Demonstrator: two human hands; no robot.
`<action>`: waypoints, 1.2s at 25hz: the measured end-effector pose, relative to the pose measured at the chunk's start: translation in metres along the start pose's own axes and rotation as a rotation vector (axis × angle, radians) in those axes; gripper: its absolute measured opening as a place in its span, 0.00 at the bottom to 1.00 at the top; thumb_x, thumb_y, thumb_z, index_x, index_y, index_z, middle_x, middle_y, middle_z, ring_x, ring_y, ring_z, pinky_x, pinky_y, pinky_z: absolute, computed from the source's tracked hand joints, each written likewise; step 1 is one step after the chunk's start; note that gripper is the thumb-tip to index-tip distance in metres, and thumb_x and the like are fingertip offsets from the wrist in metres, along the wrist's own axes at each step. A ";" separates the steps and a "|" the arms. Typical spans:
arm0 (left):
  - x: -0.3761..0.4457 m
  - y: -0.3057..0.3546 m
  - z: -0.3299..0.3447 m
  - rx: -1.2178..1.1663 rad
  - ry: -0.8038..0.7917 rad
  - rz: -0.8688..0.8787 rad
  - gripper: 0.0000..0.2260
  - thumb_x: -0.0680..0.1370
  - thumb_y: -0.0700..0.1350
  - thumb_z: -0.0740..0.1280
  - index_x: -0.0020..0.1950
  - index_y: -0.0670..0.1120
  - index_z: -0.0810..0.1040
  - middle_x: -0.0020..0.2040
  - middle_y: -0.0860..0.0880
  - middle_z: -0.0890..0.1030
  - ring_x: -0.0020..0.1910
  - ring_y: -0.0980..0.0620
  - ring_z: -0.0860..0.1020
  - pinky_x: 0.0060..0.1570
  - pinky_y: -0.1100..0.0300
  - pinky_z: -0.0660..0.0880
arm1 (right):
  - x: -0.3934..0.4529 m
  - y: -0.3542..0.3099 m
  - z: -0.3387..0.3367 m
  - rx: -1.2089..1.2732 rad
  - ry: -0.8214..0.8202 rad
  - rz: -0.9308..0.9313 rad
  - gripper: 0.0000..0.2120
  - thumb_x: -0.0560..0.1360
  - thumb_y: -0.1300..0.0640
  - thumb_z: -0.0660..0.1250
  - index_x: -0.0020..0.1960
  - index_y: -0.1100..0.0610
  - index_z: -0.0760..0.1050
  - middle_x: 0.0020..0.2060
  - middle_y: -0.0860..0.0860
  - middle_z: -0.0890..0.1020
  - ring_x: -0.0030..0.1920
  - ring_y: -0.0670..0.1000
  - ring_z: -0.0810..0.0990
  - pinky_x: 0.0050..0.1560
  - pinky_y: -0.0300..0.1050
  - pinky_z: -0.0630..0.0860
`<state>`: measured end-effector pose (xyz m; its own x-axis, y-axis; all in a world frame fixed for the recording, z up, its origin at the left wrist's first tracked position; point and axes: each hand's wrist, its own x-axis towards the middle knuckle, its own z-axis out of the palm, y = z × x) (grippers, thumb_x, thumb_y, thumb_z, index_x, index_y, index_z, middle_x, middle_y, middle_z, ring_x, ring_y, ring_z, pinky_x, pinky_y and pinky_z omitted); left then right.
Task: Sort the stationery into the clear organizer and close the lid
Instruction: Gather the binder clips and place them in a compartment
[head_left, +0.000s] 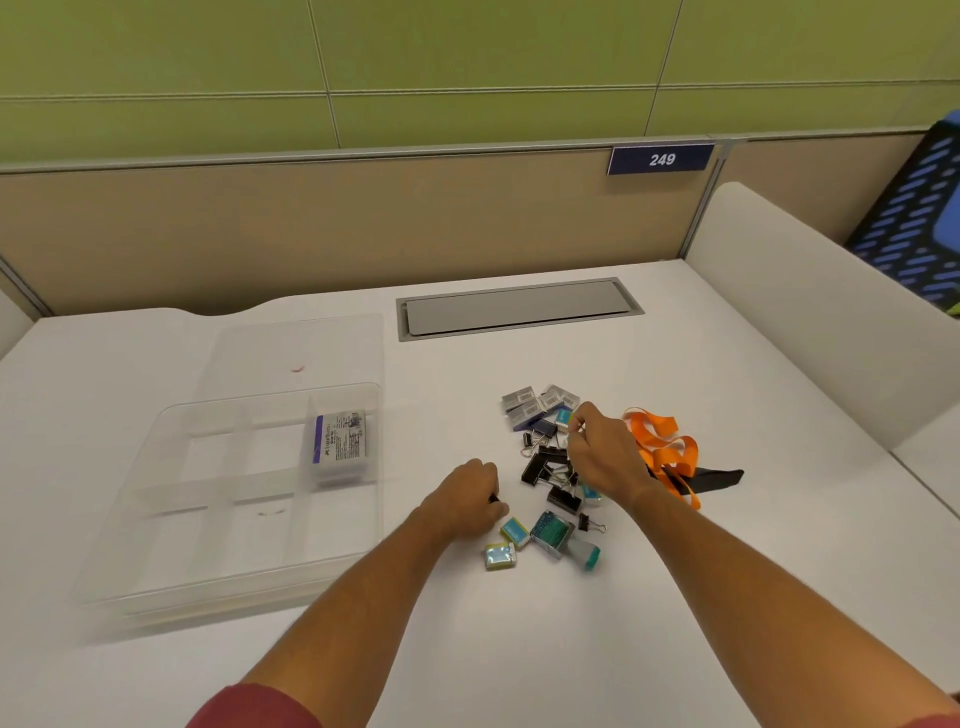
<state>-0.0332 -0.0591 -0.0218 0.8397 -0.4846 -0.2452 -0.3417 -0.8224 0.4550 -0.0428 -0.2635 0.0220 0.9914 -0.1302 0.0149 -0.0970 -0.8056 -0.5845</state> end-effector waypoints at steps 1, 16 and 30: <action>-0.001 0.000 0.000 0.001 0.005 -0.001 0.13 0.78 0.49 0.65 0.55 0.40 0.73 0.54 0.42 0.74 0.52 0.45 0.73 0.52 0.53 0.70 | -0.001 0.001 0.000 -0.011 0.009 0.004 0.05 0.78 0.59 0.55 0.49 0.58 0.69 0.32 0.55 0.78 0.32 0.54 0.73 0.31 0.45 0.65; 0.000 0.017 -0.006 -0.154 0.040 0.004 0.04 0.75 0.41 0.61 0.44 0.41 0.70 0.40 0.42 0.76 0.38 0.47 0.70 0.35 0.54 0.64 | -0.043 0.038 -0.007 0.002 -0.327 0.152 0.11 0.77 0.59 0.61 0.38 0.54 0.75 0.46 0.53 0.82 0.47 0.51 0.79 0.47 0.47 0.77; -0.004 0.022 -0.010 -0.002 0.105 0.017 0.13 0.79 0.43 0.57 0.35 0.46 0.63 0.33 0.49 0.67 0.38 0.46 0.69 0.33 0.55 0.61 | -0.050 0.042 -0.008 -0.040 -0.329 0.116 0.09 0.67 0.60 0.73 0.36 0.55 0.72 0.35 0.52 0.80 0.35 0.47 0.75 0.33 0.39 0.70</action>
<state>-0.0395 -0.0720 -0.0021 0.8733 -0.4646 -0.1466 -0.3556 -0.8135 0.4602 -0.0974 -0.2956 0.0028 0.9482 -0.0347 -0.3158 -0.2080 -0.8191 -0.5346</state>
